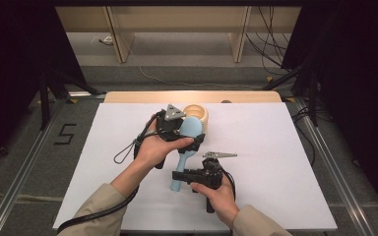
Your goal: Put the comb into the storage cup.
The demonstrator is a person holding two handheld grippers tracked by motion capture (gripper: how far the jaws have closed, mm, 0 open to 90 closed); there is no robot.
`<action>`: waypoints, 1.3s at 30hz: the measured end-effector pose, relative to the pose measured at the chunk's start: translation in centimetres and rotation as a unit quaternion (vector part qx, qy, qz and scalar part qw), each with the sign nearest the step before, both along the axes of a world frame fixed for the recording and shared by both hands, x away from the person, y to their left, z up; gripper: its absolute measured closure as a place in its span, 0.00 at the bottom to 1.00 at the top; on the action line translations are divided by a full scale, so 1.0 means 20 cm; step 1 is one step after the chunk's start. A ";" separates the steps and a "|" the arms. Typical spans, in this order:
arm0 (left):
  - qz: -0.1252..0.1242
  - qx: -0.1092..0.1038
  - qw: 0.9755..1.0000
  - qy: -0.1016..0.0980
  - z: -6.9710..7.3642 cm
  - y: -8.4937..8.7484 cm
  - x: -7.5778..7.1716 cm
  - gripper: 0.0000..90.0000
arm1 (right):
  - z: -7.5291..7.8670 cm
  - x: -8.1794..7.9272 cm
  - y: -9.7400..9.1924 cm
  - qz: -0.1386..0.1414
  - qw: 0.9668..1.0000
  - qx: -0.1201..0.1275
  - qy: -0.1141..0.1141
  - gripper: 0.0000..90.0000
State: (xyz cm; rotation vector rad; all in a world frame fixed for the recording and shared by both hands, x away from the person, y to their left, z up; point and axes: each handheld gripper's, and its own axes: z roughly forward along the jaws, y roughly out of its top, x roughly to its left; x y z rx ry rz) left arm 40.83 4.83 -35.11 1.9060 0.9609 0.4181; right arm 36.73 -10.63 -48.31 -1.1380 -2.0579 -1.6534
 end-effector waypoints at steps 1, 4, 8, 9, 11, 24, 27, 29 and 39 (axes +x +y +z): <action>0.000 0.000 1.000 -0.001 0.00 0.00 0.00 0.00 | 0.00 0.00 0.00 0.000 1.000 0.000 0.001 0.75; -0.001 -0.001 1.000 -0.002 0.01 -0.01 0.01 0.00 | 0.00 0.00 0.00 0.000 1.000 -0.001 -0.001 0.75; -0.003 -0.004 1.000 0.000 0.02 -0.03 0.03 0.00 | 0.00 0.00 0.00 0.001 1.000 -0.001 -0.001 0.75; -0.003 -0.004 1.000 0.001 0.02 -0.03 0.03 0.00 | 0.00 0.00 0.00 0.001 1.000 -0.001 -0.001 0.75; -0.004 -0.005 1.000 0.003 0.01 -0.04 0.03 0.01 | 0.00 0.00 0.00 0.001 1.000 0.000 -0.001 0.75; -0.001 -0.005 1.000 0.015 0.00 -0.05 0.06 0.05 | 0.00 0.00 0.00 0.001 1.000 0.000 -0.002 0.75; -0.002 -0.005 1.000 0.017 -0.01 -0.05 0.06 0.06 | 0.00 0.00 0.00 0.001 1.000 -0.003 -0.001 0.75; 0.000 -0.006 1.000 0.017 -0.01 -0.05 0.07 0.06 | 0.00 0.00 0.00 0.001 1.000 -0.003 -0.003 0.75; 0.003 0.002 1.000 0.025 -0.04 -0.06 0.07 0.16 | 0.00 0.00 0.00 0.000 1.000 -0.001 -0.003 0.75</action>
